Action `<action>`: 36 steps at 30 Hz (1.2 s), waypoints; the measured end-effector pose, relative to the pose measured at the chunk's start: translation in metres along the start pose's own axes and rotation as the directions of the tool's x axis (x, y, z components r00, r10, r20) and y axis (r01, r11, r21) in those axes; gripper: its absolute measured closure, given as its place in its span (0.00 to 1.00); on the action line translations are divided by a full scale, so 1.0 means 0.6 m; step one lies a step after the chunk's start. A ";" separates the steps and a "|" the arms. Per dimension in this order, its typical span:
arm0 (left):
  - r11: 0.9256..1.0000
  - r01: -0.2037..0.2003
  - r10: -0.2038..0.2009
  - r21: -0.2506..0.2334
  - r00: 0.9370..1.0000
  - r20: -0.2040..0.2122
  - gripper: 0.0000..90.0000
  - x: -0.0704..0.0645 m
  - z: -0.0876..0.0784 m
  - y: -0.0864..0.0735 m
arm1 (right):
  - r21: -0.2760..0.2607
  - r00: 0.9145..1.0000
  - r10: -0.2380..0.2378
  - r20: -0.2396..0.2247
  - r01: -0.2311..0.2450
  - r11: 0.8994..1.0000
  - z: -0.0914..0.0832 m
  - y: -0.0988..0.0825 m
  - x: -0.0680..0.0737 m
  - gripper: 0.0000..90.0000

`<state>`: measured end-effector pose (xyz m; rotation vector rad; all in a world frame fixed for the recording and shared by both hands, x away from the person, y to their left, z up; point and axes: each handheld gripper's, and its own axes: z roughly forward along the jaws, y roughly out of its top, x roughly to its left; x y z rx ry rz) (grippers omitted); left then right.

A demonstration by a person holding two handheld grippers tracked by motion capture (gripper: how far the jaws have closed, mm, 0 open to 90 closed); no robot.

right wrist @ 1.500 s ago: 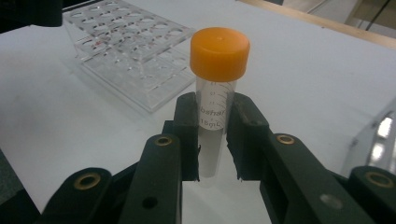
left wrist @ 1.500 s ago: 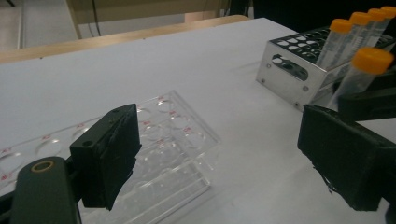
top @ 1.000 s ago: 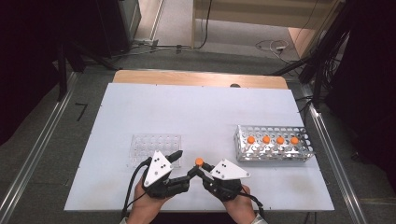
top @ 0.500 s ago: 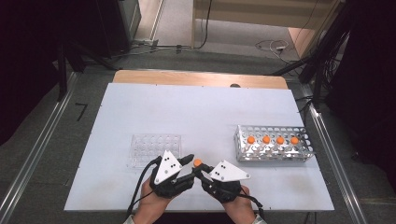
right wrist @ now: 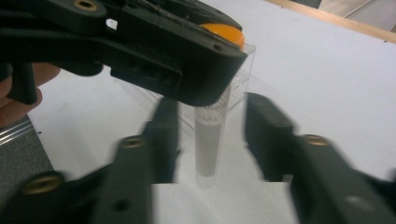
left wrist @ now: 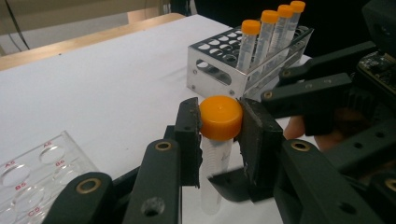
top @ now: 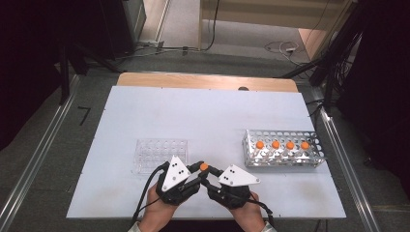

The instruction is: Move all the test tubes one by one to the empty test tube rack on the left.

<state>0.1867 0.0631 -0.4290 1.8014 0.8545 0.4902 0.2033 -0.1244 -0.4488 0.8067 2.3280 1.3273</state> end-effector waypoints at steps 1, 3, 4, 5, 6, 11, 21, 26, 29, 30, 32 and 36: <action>1.000 0.008 -0.008 0.000 1.000 -0.006 0.77 0.003 -0.001 0.001 | 0.000 1.000 0.000 0.000 0.000 1.000 0.000 0.000 0.000 0.47; 1.000 0.024 -0.024 -0.006 1.000 -0.012 0.78 0.009 -0.004 0.004 | 0.008 1.000 0.004 0.015 -0.004 1.000 0.000 0.000 -0.002 0.39; 1.000 0.029 -0.029 -0.012 0.999 -0.016 0.78 0.013 -0.006 0.007 | 0.007 1.000 0.008 0.015 -0.009 1.000 -0.001 0.000 -0.004 0.36; 0.999 0.036 -0.037 -0.019 0.999 -0.021 0.78 0.017 -0.009 0.011 | 0.006 1.000 0.015 0.014 -0.015 1.000 -0.002 0.001 -0.005 0.34; 0.999 0.042 -0.043 -0.027 0.999 -0.024 0.78 0.021 -0.013 0.015 | 0.003 1.000 0.016 0.016 -0.016 1.000 -0.004 0.001 -0.007 0.33; 0.994 0.074 -0.078 -0.075 0.996 -0.050 0.78 0.047 -0.033 0.040 | -0.002 0.999 0.030 0.029 -0.030 1.000 -0.014 -0.002 -0.015 0.32; 0.984 0.126 -0.139 -0.129 0.985 -0.101 0.78 0.095 -0.055 0.060 | -0.012 0.998 0.045 0.048 -0.044 0.999 -0.028 -0.007 -0.031 0.32; 0.981 0.138 -0.158 -0.136 0.977 -0.146 0.78 0.120 -0.055 0.059 | -0.016 0.997 0.049 0.057 -0.048 0.999 -0.035 -0.009 -0.038 0.32; 0.980 0.144 -0.167 -0.140 0.971 -0.168 0.78 0.132 -0.053 0.059 | -0.015 0.996 0.056 0.062 -0.055 0.998 -0.039 -0.011 -0.043 0.32; 0.980 0.144 -0.167 -0.138 0.970 -0.175 0.78 0.136 -0.053 0.059 | -0.015 0.996 0.059 0.065 -0.059 0.998 -0.041 -0.012 -0.044 0.32; 0.979 0.146 -0.171 -0.141 0.968 -0.186 0.78 0.143 -0.051 0.059 | -0.019 0.995 0.065 0.069 -0.064 0.998 -0.044 -0.012 -0.047 0.32; 0.978 0.149 -0.177 -0.143 0.963 -0.206 0.78 0.154 -0.048 0.060 | -0.026 0.995 0.071 0.076 -0.070 0.997 -0.051 -0.014 -0.053 0.32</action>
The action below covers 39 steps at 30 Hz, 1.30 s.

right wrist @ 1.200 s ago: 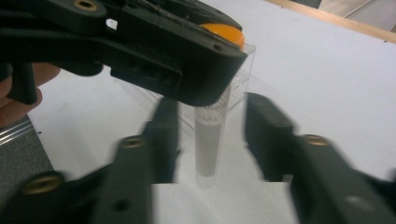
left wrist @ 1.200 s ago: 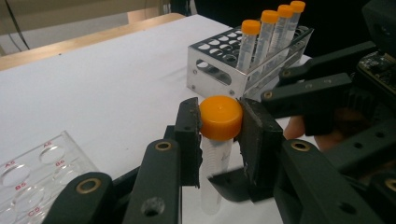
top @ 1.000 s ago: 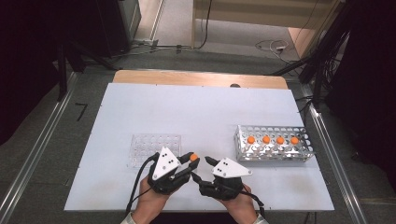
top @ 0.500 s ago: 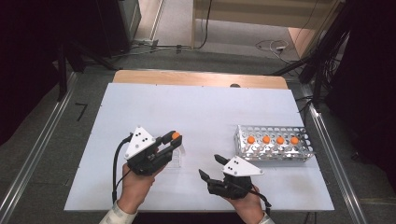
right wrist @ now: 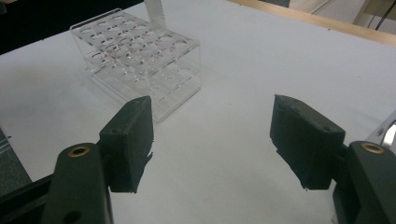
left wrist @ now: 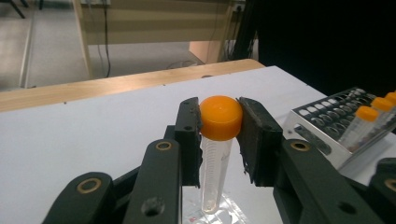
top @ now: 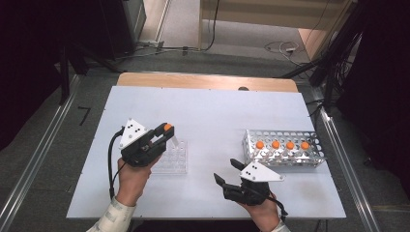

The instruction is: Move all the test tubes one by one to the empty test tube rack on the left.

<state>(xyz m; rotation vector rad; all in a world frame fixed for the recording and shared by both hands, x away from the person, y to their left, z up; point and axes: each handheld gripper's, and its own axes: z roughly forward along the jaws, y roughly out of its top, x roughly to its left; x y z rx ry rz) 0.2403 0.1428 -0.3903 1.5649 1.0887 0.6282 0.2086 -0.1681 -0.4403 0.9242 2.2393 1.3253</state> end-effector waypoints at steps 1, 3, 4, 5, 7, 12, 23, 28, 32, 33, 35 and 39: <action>1.000 0.001 -0.001 0.001 1.000 -0.004 0.78 0.002 0.001 0.000 | 0.002 1.000 0.001 0.003 -0.001 1.000 -0.001 -0.001 -0.002 0.32; 1.000 -0.007 0.007 0.003 1.000 -0.024 0.78 0.005 0.006 -0.001 | 0.003 1.000 0.001 0.007 -0.001 1.000 -0.004 -0.003 -0.006 0.32; 1.000 -0.008 0.008 0.005 1.000 -0.028 0.78 0.006 0.009 -0.002 | 0.005 1.000 0.006 0.010 -0.006 1.000 -0.006 -0.004 -0.007 0.32; 1.000 -0.008 0.008 0.010 1.000 -0.028 0.78 0.008 0.011 -0.003 | 0.003 1.000 0.008 0.010 -0.008 1.000 -0.008 -0.005 -0.009 0.32; 1.000 -0.013 0.014 0.018 0.999 -0.038 0.78 0.009 0.015 -0.005 | 0.004 1.000 0.013 0.018 -0.013 1.000 -0.012 -0.007 -0.013 0.31; 0.999 -0.026 0.027 0.029 0.998 -0.050 0.78 0.008 0.022 -0.009 | 0.000 0.999 0.028 0.034 -0.028 1.000 -0.023 -0.012 -0.024 0.30; 0.995 -0.056 0.062 0.085 0.996 -0.065 0.77 0.005 0.041 -0.038 | -0.006 0.998 0.037 0.054 -0.037 0.999 -0.035 -0.018 -0.037 0.30; 0.992 -0.072 0.079 0.103 0.994 -0.070 0.77 0.003 0.048 -0.051 | -0.003 0.998 0.037 0.053 -0.037 0.999 -0.035 -0.019 -0.036 0.30; 0.989 -0.094 0.102 0.111 0.992 -0.076 0.77 -0.001 0.050 -0.053 | -0.002 0.998 0.032 0.056 -0.032 0.999 -0.034 -0.019 -0.035 0.30; 0.988 -0.100 0.109 0.118 0.991 -0.078 0.77 -0.002 0.051 -0.054 | -0.001 0.998 0.033 0.056 -0.033 0.999 -0.034 -0.019 -0.035 0.30; 0.987 -0.107 0.117 0.123 0.990 -0.078 0.77 -0.003 0.053 -0.056 | 0.001 0.998 0.031 0.057 -0.031 1.000 -0.033 -0.020 -0.035 0.30; 0.986 -0.106 0.117 0.131 0.990 -0.081 0.77 -0.003 0.056 -0.061 | 0.001 0.998 0.032 0.058 -0.032 0.999 -0.033 -0.020 -0.035 0.30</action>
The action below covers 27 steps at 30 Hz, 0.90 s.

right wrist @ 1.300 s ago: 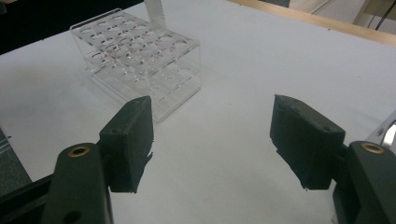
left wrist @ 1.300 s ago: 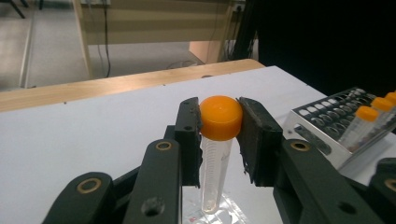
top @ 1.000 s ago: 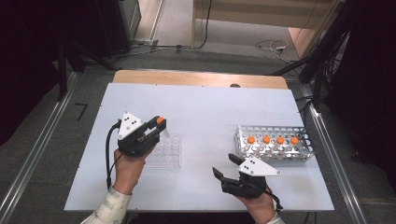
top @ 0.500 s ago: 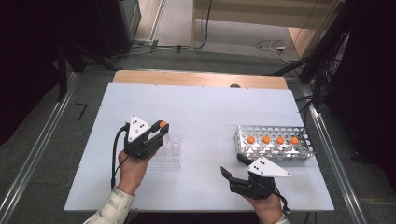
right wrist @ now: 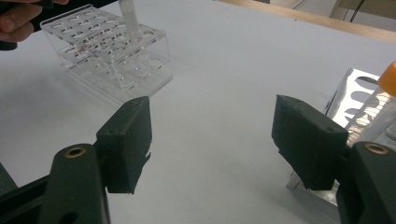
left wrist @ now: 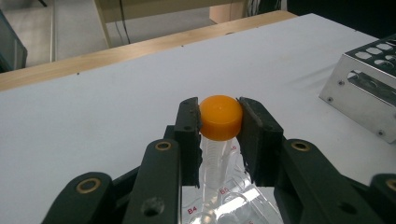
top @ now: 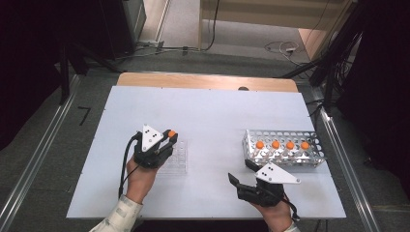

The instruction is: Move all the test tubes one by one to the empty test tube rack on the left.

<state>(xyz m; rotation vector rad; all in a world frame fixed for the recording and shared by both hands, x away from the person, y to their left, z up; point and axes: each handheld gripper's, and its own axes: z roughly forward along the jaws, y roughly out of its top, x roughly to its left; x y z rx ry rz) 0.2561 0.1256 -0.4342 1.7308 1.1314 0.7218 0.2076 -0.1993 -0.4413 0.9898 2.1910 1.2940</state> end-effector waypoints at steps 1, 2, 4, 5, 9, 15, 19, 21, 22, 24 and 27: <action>1.000 0.003 -0.003 0.003 1.000 0.001 0.77 0.000 0.001 -0.001 | 0.000 1.000 0.000 0.000 0.000 1.000 0.000 0.000 0.000 0.30; 1.000 0.001 -0.001 0.010 1.000 0.001 0.77 0.000 0.002 -0.003 | 0.001 1.000 0.001 0.000 -0.001 1.000 0.000 0.000 0.000 0.30; 1.000 0.003 -0.003 0.023 1.000 0.004 0.76 -0.001 0.005 -0.007 | 0.002 1.000 0.001 -0.001 -0.001 1.000 0.001 -0.001 -0.001 0.30; 1.000 0.006 -0.006 0.029 1.000 0.005 0.76 -0.001 0.007 -0.009 | 0.002 1.000 0.002 0.000 -0.002 1.000 0.001 -0.001 -0.001 0.30; 0.999 0.016 -0.016 0.030 1.000 0.009 0.76 0.001 0.008 -0.011 | 0.002 1.000 0.002 0.000 -0.002 1.000 0.001 -0.001 -0.001 0.30; 0.999 0.038 -0.039 0.025 0.999 0.032 0.68 0.003 0.006 -0.010 | 0.002 1.000 0.002 0.000 -0.002 1.000 0.001 -0.002 -0.002 0.30; 0.998 0.062 -0.062 0.014 0.997 0.042 0.60 0.006 0.001 -0.008 | 0.004 1.000 0.006 0.002 -0.006 1.000 0.001 -0.002 -0.003 0.30; 0.997 0.074 -0.074 0.012 0.996 0.041 0.52 0.007 -0.001 -0.006 | 0.004 1.000 0.009 0.004 -0.009 1.000 0.001 -0.002 -0.004 0.30; 0.997 0.082 -0.082 0.009 0.996 0.043 0.48 0.008 -0.002 -0.005 | 0.003 1.000 0.008 0.004 -0.008 1.000 0.001 -0.002 -0.004 0.30; 0.994 0.105 -0.105 0.004 0.994 0.042 0.38 0.009 -0.006 -0.003 | 0.003 1.000 0.007 0.005 -0.007 1.000 0.001 -0.002 -0.005 0.30; 0.991 0.134 -0.133 -0.001 0.990 0.052 0.29 0.010 -0.013 -0.001 | 0.004 1.000 0.011 0.006 -0.011 1.000 0.000 -0.003 -0.006 0.30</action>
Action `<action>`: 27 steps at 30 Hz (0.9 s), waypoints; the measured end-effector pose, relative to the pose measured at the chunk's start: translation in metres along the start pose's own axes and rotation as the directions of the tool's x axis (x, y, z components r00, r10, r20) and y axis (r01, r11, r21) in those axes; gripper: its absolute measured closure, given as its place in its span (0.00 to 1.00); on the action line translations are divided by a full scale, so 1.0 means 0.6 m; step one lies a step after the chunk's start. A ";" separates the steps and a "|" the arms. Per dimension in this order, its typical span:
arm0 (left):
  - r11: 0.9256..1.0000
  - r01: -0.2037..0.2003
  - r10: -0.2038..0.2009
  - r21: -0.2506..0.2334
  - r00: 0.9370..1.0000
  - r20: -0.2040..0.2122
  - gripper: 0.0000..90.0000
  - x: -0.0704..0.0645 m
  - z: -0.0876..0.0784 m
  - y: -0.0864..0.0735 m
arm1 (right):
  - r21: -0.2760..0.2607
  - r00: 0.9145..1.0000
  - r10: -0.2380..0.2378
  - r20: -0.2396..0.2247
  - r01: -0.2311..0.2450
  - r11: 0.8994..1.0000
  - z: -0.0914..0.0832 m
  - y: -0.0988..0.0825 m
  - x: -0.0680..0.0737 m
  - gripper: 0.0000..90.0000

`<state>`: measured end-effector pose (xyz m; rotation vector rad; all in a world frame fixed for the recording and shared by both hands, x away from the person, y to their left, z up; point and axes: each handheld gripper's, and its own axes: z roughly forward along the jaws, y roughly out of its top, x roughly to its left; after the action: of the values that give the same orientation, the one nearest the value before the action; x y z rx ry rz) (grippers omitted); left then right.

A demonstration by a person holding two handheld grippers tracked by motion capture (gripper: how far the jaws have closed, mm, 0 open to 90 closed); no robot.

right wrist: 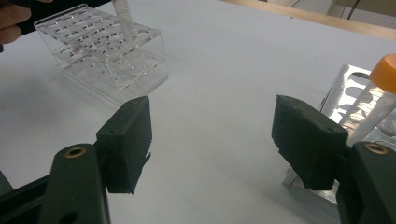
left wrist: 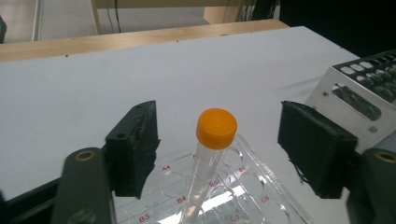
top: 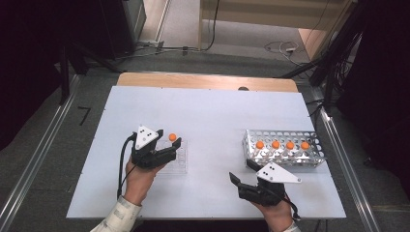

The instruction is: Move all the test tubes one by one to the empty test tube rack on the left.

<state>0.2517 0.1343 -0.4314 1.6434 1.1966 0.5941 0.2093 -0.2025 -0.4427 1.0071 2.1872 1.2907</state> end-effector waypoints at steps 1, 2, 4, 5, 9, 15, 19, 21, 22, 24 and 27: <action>1.000 0.005 -0.005 -0.003 1.000 -0.001 0.27 0.000 -0.002 0.000 | -0.002 1.000 0.001 0.001 -0.001 1.000 0.000 0.000 0.000 0.30; 1.000 0.008 -0.008 -0.003 1.000 -0.003 0.24 0.000 -0.005 0.001 | -0.003 1.000 0.001 0.003 -0.001 1.000 0.000 0.000 -0.001 0.30; 1.000 0.009 -0.009 -0.009 1.000 -0.009 0.21 -0.001 -0.012 0.000 | -0.003 1.000 0.001 0.005 -0.001 1.000 -0.001 -0.001 -0.002 0.30; 1.000 0.006 -0.006 -0.009 1.000 -0.012 0.20 -0.002 -0.016 -0.001 | -0.003 1.000 0.002 0.007 -0.002 1.000 -0.001 -0.001 -0.003 0.30; 0.999 0.017 -0.017 -0.034 1.000 -0.019 0.19 -0.001 -0.034 -0.006 | -0.006 1.000 0.011 0.017 -0.011 1.000 -0.007 -0.003 -0.009 0.30; 0.999 0.011 -0.012 -0.050 1.000 -0.021 0.17 -0.004 -0.050 -0.010 | -0.015 0.998 0.033 0.047 -0.033 0.999 -0.023 -0.009 -0.027 0.30; 0.999 0.013 -0.014 -0.045 1.000 -0.018 0.17 -0.009 -0.057 -0.017 | -0.024 0.996 0.050 0.073 -0.049 0.999 -0.036 -0.015 -0.045 0.31; 0.999 0.009 -0.010 -0.048 1.000 -0.015 0.17 -0.012 -0.061 -0.021 | -0.026 0.994 0.062 0.087 -0.060 0.998 -0.041 -0.018 -0.053 0.31; 0.999 0.006 -0.006 -0.048 1.000 -0.013 0.17 -0.014 -0.062 -0.022 | -0.028 0.993 0.067 0.094 -0.065 0.998 -0.044 -0.019 -0.057 0.31; 0.999 -0.003 0.003 -0.045 1.000 -0.013 0.17 -0.017 -0.065 -0.025 | -0.032 0.991 0.073 0.108 -0.070 0.997 -0.050 -0.022 -0.065 0.31; 0.999 -0.017 0.016 -0.044 1.000 -0.020 0.17 -0.020 -0.067 -0.030 | -0.034 0.987 0.085 0.134 -0.081 0.996 -0.057 -0.026 -0.076 0.31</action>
<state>0.2066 0.1408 -0.4298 1.6148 1.1776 0.6441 0.2110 -0.2618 -0.4401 1.1508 2.0396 1.2470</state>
